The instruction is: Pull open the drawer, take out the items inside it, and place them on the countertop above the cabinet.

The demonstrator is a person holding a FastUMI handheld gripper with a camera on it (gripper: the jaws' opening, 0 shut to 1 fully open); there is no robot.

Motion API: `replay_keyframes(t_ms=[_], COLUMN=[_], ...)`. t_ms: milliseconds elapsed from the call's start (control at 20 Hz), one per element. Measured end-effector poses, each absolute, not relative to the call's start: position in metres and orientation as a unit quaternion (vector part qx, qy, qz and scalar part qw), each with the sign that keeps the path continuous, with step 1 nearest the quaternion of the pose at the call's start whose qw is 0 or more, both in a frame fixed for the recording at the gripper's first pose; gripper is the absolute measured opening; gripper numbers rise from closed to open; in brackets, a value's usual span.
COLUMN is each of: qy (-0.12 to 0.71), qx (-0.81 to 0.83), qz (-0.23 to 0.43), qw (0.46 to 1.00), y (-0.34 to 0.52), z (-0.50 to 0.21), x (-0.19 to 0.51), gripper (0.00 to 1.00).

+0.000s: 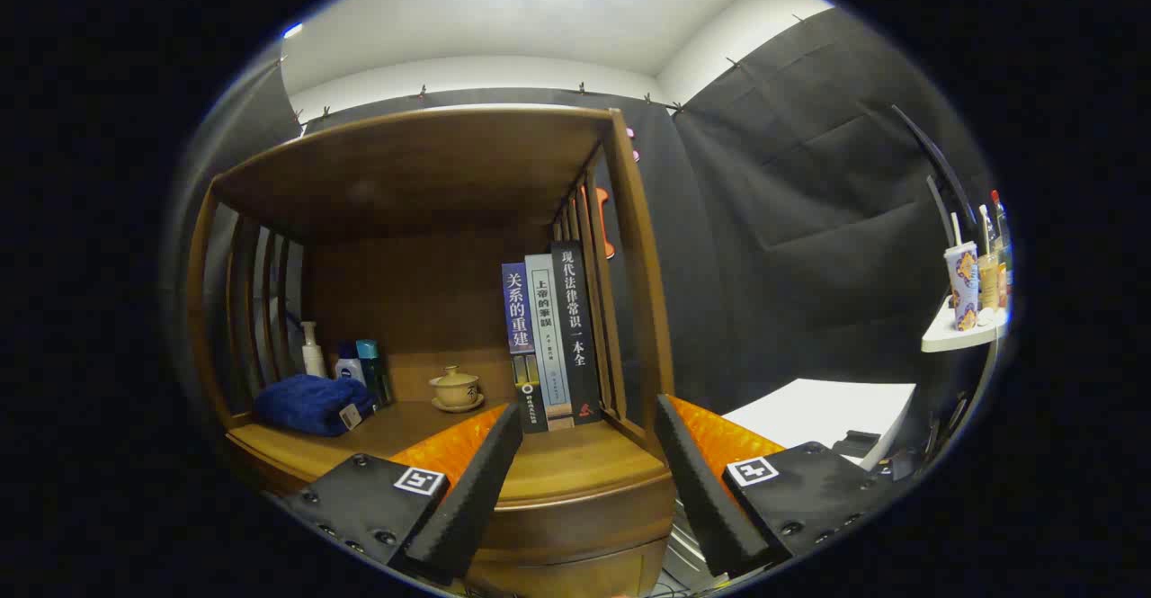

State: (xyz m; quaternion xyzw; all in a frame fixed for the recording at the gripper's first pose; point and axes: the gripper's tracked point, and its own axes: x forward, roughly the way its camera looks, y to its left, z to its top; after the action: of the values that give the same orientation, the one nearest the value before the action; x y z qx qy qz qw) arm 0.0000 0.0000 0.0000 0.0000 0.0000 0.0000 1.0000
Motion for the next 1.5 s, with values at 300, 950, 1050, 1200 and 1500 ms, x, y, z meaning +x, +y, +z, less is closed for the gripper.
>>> replay_keyframes(t_ms=[300, 950, 1050, 1200, 1500], qy=[0.044, -0.011, -0.012, 0.007, 0.055], qx=[-0.056, 0.011, 0.028, 0.038, -0.021], qz=[0.039, 0.092, 0.097, 0.108, 0.134], qw=[0.997, 0.996, 0.995, 0.993, 0.989], y=[0.049, 0.106, 0.113, 0.127, 0.154], z=[-0.030, -0.004, -0.009, -0.032, -0.108], x=[0.056, -0.080, -0.095, -0.105, -0.086], gripper=[0.99, 0.98, 0.98, 0.98, 0.98])
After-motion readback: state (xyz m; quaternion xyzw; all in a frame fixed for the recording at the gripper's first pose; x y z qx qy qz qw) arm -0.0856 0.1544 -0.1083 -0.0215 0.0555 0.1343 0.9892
